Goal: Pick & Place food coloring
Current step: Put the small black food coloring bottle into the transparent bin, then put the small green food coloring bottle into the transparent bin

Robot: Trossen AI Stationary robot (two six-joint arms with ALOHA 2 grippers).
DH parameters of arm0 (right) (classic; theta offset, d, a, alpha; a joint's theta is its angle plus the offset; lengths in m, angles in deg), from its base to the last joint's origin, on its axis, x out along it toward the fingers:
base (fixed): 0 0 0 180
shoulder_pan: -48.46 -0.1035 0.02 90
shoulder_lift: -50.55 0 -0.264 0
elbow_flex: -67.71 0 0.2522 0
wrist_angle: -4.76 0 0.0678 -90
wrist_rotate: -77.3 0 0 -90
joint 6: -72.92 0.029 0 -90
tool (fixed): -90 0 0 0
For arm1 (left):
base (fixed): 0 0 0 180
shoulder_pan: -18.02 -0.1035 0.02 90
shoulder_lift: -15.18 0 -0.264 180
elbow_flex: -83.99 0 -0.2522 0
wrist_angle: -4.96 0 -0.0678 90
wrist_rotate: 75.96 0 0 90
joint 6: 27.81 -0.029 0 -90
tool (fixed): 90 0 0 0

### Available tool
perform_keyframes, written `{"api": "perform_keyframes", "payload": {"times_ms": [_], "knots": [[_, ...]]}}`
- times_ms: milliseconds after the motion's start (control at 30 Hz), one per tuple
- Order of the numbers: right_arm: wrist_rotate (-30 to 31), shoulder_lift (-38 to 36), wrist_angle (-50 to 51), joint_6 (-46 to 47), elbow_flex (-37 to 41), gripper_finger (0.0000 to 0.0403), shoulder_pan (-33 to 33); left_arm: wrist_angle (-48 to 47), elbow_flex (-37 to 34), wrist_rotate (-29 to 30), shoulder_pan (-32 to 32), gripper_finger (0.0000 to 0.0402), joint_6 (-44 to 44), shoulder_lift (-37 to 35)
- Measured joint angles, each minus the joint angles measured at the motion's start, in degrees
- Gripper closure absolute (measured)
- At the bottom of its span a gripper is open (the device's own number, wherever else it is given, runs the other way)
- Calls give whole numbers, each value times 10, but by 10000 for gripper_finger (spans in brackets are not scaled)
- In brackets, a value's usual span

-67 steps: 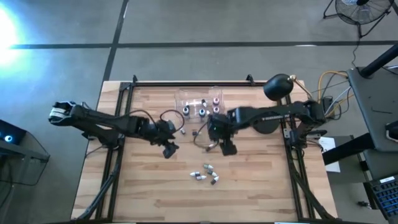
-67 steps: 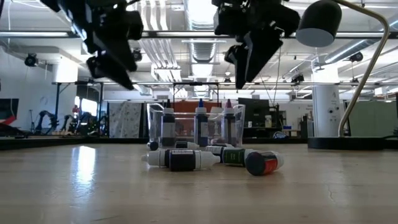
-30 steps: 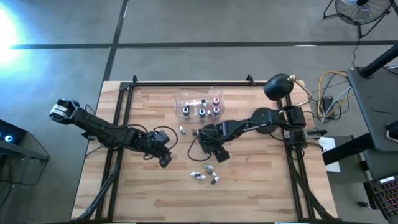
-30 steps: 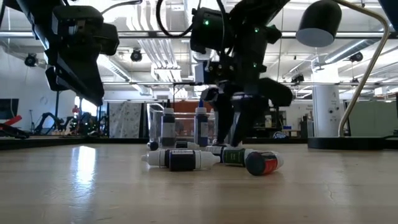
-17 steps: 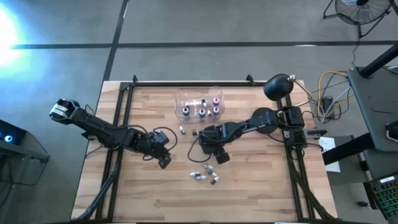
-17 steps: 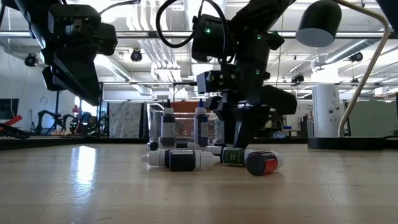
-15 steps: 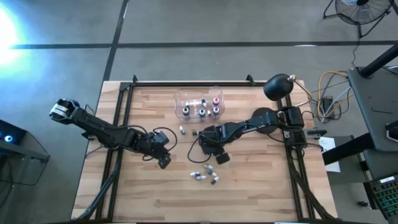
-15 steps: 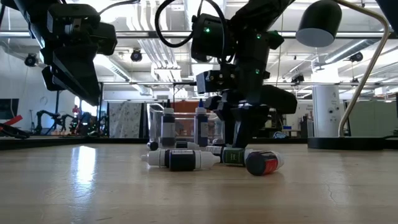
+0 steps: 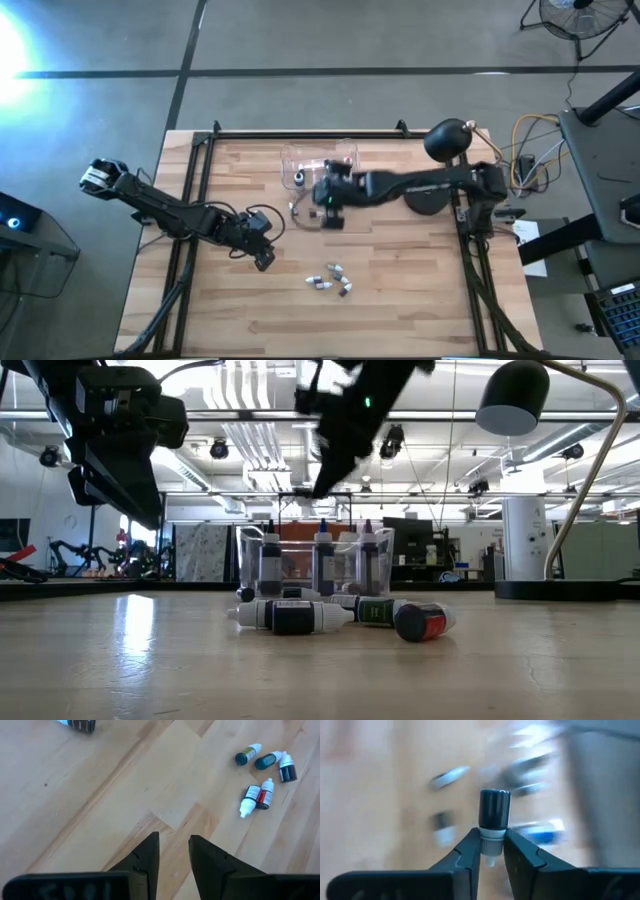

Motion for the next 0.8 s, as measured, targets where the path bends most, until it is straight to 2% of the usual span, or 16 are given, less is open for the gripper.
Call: {"api": "perform_keyframes", "payload": {"times_ms": [100, 233, 333, 467, 567, 700, 800], "knots": [[46, -26, 6, 1, -31, 327, 33, -1, 0, 2, 0, 321, -7, 0], [27, -37, 17, 52, -79, 309, 83, -1, 0, 5, 0, 321, -12, 0], [15, -38, 66, 99, -128, 279, 96, 0, 0, 5, 0, 321, -9, 0], [80, -39, 134, 141, -199, 235, 84, 0, 0, 5, 0, 321, -3, 0], [122, -41, 178, 113, -257, 213, 69, 0, 0, 5, 0, 321, -6, 0], [127, -52, 179, 31, -313, 199, 37, 1, 0, 39, 0, 321, -13, 0], [123, -53, 184, 12, -337, 198, 19, 2, -1, 57, -13, 321, -8, 0]]}}
